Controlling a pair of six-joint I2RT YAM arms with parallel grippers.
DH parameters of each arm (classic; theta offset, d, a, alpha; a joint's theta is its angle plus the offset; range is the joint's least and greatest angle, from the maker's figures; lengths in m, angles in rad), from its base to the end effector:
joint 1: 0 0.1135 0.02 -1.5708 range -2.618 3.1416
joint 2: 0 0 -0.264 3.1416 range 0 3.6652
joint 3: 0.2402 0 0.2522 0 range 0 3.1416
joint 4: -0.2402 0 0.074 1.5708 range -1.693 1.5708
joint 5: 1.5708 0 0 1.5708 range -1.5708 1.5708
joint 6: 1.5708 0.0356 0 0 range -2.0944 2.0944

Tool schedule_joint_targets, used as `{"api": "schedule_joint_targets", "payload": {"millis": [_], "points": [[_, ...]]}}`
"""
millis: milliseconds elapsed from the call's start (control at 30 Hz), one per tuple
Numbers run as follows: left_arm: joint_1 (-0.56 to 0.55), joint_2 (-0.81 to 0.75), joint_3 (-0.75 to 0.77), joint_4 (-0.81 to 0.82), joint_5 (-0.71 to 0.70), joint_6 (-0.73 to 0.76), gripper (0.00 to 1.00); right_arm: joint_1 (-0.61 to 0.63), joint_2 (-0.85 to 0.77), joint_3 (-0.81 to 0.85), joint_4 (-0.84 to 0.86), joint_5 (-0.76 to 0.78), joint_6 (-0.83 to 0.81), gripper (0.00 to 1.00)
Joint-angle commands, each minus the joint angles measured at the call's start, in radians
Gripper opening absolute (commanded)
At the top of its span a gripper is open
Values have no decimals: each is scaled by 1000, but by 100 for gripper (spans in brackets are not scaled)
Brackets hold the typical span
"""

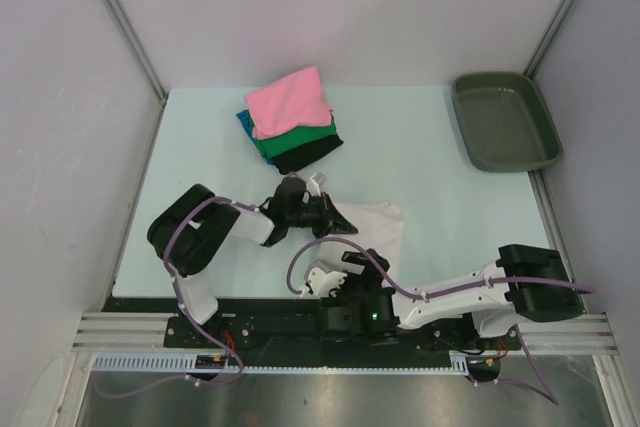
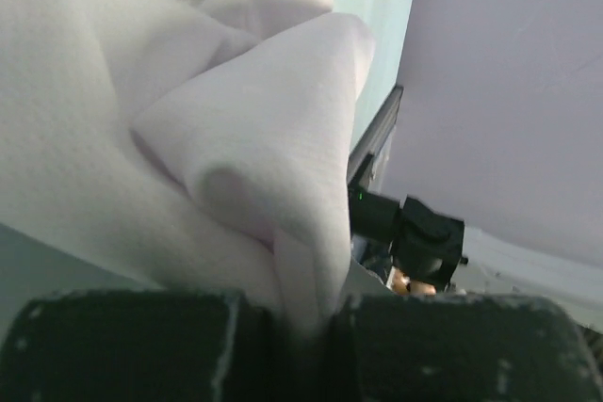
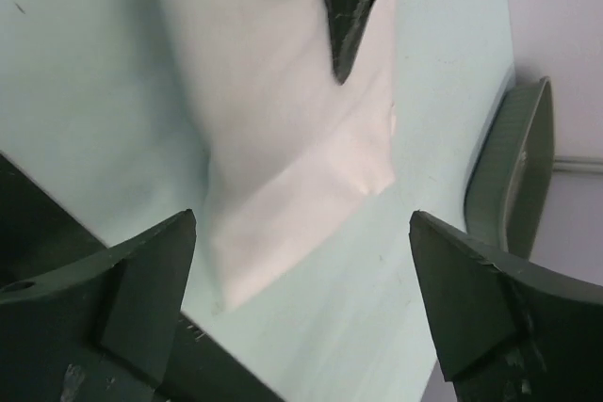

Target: Fold and stack the t-shirts

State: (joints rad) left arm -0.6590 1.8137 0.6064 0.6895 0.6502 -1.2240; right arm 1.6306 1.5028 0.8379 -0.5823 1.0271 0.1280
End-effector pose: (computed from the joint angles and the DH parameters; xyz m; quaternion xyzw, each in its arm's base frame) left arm 0.2363 -0.2103 0.1115 -0.0742 0.8315 -0.5475 0.0570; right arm 0.0148 0.2626 0.1854 -0.5289 0.6822 -0.2011 0.4630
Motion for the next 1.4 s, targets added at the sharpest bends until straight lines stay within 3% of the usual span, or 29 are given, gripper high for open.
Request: {"api": "schedule_joint_targets", "payload": {"millis": [0,167,333,500,800,933,1167,1367], "points": [[62,-59,204,-227,-30,191,0,11,-19,139,-151,37,180,100],[107,15,433,-450,15,320,0,-17,-143,253,-468,114,573,100],[119,148,792,-681,60,474,0,-17,-363,245,-619,162,911,100],[150,289,1123,-876,85,584,0,-6,-554,187,-564,153,898,100],[242,537,1677,-1035,202,594,0,38,-524,112,-553,146,992,100],[283,593,1785,-906,272,479,1,46,-506,92,-519,156,989,100],[375,676,1881,-483,361,201,7,55,-506,44,-438,153,972,100],[495,665,1836,-372,373,112,7,69,-480,32,-381,149,947,100]]}}
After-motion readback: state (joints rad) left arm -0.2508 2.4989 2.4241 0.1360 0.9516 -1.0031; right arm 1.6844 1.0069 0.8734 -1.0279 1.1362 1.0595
